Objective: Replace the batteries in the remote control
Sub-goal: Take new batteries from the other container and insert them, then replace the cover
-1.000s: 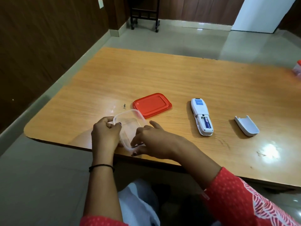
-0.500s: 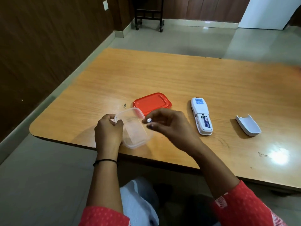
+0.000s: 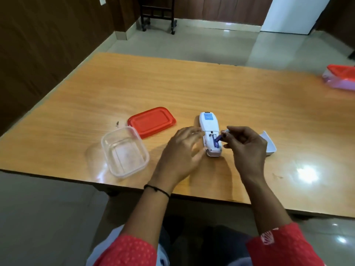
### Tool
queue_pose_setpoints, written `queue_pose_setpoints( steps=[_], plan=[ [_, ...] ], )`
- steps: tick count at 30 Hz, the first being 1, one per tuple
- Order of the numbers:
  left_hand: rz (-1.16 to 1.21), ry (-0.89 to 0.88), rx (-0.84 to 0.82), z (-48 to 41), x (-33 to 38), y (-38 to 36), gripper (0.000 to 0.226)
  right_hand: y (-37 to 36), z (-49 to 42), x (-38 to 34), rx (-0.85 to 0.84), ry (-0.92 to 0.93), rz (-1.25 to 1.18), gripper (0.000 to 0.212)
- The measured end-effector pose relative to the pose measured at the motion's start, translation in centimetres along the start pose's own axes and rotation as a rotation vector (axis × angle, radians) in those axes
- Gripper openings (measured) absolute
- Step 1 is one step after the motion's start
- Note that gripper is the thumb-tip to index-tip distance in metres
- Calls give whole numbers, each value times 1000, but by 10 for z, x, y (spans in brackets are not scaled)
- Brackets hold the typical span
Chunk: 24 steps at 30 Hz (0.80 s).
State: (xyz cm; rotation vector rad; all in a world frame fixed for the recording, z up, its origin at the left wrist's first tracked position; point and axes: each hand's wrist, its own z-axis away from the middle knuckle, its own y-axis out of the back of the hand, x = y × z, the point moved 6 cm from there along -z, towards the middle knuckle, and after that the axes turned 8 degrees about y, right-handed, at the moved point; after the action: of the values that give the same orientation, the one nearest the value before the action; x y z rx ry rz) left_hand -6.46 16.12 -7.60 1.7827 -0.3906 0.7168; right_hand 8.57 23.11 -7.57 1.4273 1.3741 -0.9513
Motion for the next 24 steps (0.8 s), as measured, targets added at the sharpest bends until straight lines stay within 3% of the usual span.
queue_pose_setpoints(
  steps=[6, 13, 16, 19, 24],
  plan=[
    [85, 74, -211, -17, 5, -37, 80, -11, -7, -3, -54, 145, 223, 9],
    [162, 120, -227, -18, 4, -42, 80, -20, -21, 4, -125, 194, 403, 10],
    [258, 206, -237, -17, -2, -44, 92, -23, -22, 5, -168, 215, 520, 10],
    [314, 232, -227, -17, -5, -45, 104, -32, -19, 3, -265, 282, 701, 13],
    [330, 258, -221, -15, -8, -47, 98, -39, 1, -10, -412, 349, 1099, 29]
  ],
)
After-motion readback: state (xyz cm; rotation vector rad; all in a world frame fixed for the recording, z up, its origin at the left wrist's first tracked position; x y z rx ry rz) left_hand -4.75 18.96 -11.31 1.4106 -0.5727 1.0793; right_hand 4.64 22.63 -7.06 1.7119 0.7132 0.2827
